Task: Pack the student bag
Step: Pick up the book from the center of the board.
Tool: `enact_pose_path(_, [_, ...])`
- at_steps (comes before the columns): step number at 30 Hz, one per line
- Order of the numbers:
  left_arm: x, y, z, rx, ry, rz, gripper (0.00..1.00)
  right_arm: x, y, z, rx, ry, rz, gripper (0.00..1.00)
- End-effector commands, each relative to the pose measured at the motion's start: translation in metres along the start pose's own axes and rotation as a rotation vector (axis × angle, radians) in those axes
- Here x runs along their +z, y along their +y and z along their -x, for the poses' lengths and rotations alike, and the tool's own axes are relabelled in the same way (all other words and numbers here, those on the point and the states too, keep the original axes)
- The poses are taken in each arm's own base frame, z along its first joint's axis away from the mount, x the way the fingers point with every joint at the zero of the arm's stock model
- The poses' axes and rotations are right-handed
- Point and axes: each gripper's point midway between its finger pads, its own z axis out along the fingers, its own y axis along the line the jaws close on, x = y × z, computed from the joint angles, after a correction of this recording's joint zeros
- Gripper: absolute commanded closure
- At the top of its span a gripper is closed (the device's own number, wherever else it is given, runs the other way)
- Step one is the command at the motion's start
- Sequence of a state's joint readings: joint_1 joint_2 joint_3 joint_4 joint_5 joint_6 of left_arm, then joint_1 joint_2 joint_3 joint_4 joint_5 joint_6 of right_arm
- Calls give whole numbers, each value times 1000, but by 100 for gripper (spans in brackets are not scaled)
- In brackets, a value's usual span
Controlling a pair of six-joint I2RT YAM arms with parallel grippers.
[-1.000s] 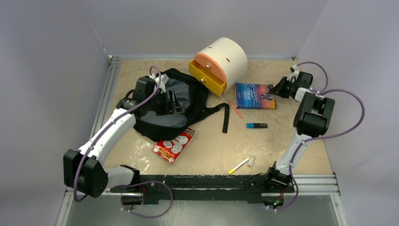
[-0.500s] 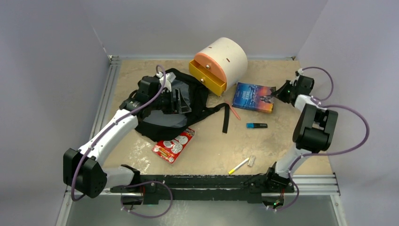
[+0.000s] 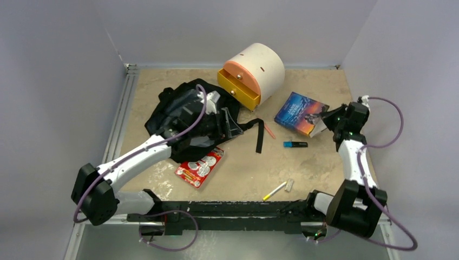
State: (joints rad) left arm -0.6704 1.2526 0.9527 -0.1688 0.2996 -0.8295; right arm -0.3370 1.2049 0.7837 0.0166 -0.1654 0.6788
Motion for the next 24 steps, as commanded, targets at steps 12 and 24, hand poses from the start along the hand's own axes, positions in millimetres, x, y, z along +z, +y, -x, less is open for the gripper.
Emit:
enact_pose_path(12, [108,-51,-36,-193,-103,-72,25,-67,28,-9,406,-72,121,100])
enact_pose_path(24, [171,-60,-32,-192,-130,-113,23,-76,22,-34,489,43,62,100])
